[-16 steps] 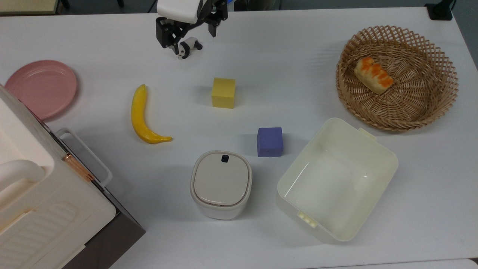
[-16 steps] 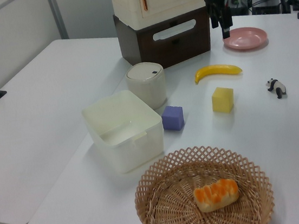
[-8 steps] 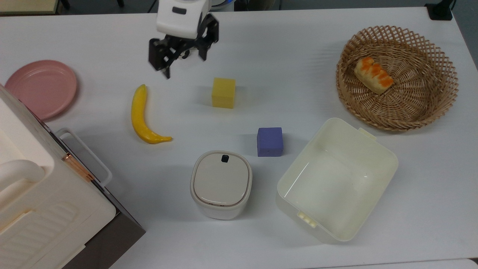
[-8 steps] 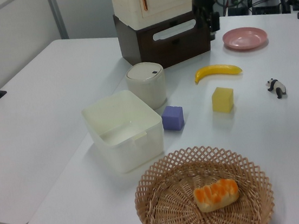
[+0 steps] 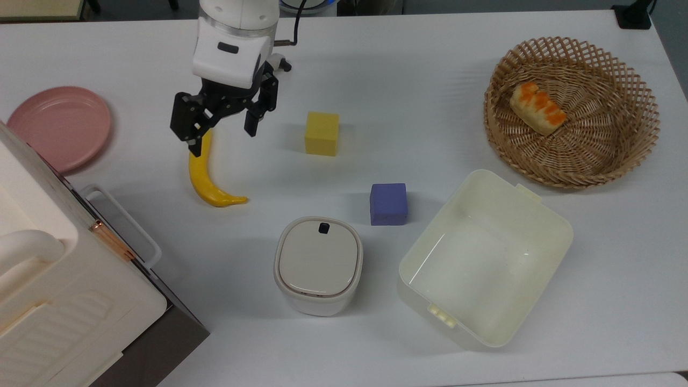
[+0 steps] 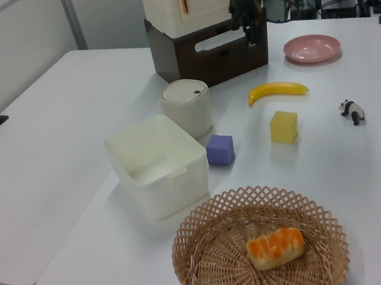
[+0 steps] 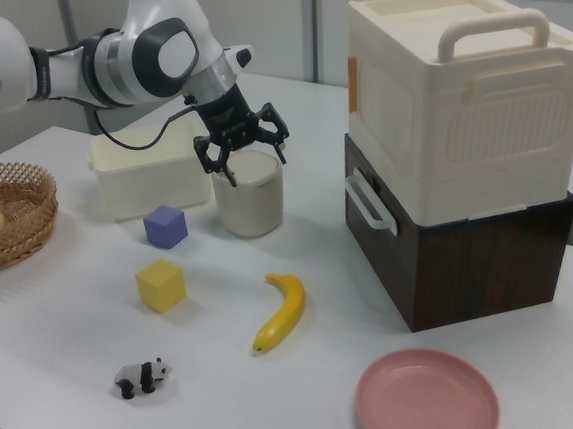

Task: Open the drawer
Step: 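Move the open gripper toward the white handle of the brown drawer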

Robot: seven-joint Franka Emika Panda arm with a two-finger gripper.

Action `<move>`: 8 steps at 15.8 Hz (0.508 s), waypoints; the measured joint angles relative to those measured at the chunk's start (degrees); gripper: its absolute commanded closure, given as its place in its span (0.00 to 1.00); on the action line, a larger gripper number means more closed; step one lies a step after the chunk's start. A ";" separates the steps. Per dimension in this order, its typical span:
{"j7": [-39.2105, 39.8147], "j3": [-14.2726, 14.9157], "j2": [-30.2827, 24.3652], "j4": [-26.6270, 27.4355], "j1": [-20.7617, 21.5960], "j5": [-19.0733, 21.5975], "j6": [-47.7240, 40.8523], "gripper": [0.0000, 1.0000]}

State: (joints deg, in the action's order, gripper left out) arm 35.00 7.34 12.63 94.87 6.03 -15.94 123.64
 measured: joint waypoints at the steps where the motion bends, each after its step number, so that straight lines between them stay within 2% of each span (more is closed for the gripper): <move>1: 0.00 0.33 0.10 0.11 0.00 -0.26 1.11 0.00; 6: -0.84 2.51 1.76 2.08 -0.24 -3.81 10.33 0.00; 8: -2.63 3.34 3.26 2.22 -0.65 -6.06 13.86 0.03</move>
State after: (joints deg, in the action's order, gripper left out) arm 32.38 10.68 15.89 97.09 5.38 -22.00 137.51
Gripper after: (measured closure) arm 0.000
